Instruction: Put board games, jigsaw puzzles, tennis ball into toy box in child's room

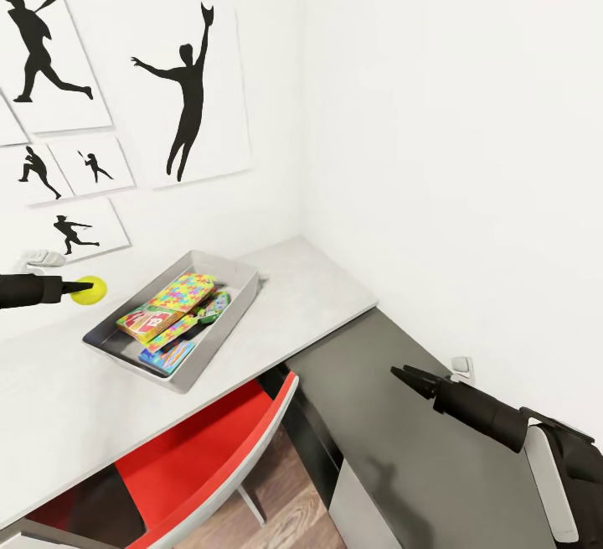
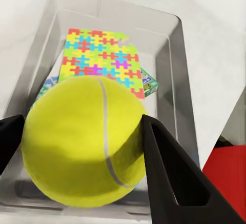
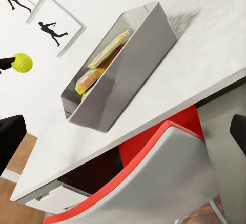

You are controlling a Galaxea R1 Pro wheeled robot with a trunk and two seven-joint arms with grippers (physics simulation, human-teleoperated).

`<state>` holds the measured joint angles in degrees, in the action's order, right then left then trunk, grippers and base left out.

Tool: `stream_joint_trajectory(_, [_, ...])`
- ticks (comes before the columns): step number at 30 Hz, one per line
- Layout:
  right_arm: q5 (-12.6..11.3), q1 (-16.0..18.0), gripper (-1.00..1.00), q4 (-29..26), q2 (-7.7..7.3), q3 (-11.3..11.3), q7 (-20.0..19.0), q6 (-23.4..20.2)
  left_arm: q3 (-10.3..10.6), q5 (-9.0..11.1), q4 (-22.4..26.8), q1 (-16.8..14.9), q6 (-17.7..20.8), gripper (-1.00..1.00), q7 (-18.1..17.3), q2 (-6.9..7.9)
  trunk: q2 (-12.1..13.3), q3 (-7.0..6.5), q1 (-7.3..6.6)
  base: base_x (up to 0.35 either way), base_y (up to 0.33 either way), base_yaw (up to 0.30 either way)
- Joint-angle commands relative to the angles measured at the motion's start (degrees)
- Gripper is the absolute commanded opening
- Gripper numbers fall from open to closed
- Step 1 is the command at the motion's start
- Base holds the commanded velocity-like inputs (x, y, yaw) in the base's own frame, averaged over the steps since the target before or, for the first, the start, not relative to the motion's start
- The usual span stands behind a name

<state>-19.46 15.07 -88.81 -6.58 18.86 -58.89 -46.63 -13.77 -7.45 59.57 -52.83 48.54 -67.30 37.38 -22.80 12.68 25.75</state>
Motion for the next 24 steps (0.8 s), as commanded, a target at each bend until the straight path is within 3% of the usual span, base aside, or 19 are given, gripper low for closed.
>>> stream_joint_trajectory(1, [-0.14, 0.05, 1.00, 0.01, -0.01, 0.03, -0.07, -0.30, -0.18, -0.64, 0.03, -0.08, 0.23, -1.00, -0.95, -0.04, -0.12, 0.11, 0.03, 0.000, 0.000, 0.000])
stream_joint_trajectory(4, [-0.13, 0.05, 1.00, 0.01, -0.01, 0.03, -0.03, -0.30, -0.81, -0.51, 0.03, -0.08, 0.93, -1.00, -1.66, 0.10, -0.12, 0.11, 0.03, 0.000, 0.000, 0.000])
stream_joint_trajectory(9, [-0.07, 0.04, 1.00, -0.23, 0.26, 0.03, 0.36, -0.30, -5.05, -0.52, 0.16, -0.08, 1.85, -1.00, -6.91, 0.34, -0.12, 0.11, 0.03, 0.000, 0.000, 0.000])
stream_joint_trajectory(15, [-0.06, 0.05, 1.00, -0.69, 2.36, 0.03, 4.13, -0.43, -5.99, -0.92, 0.28, -0.08, 1.98, -1.00, -8.97, 0.11, -0.12, 0.11, 0.03, 0.000, 0.000, 0.000])
stream_joint_trajectory(18, [-0.06, 0.13, 1.00, -0.79, 4.26, -0.86, 8.16, -0.93, -6.30, -0.66, 0.28, -0.08, 2.04, -1.00, -9.22, 0.10, -0.12, 0.11, 0.03, 0.000, 0.000, 0.000])
stream_joint_trajectory(20, [-0.01, 1.07, 1.00, -0.81, 5.40, -2.82, 11.67, -3.17, -6.49, -0.48, 0.30, -0.08, 2.35, -1.00, -9.32, 0.17, -0.12, 0.11, 0.03, 0.000, 0.000, 0.000])
stream_joint_trajectory(22, [-0.05, 5.98, 1.00, -0.72, 6.71, -6.45, 19.50, -8.90, -6.48, -0.37, 0.29, -0.08, 2.86, -1.00, -9.33, 0.16, -0.12, 0.11, 0.03, 0.000, 0.000, 0.000])
stream_joint_trajectory(24, [-0.59, 11.57, 1.00, -0.44, 7.91, -10.05, 29.02, -11.74, -6.37, -0.32, 0.34, -0.08, 3.08, -1.00, -9.35, 0.12, -0.12, 0.11, 0.03, 0.000, 0.000, 0.000])
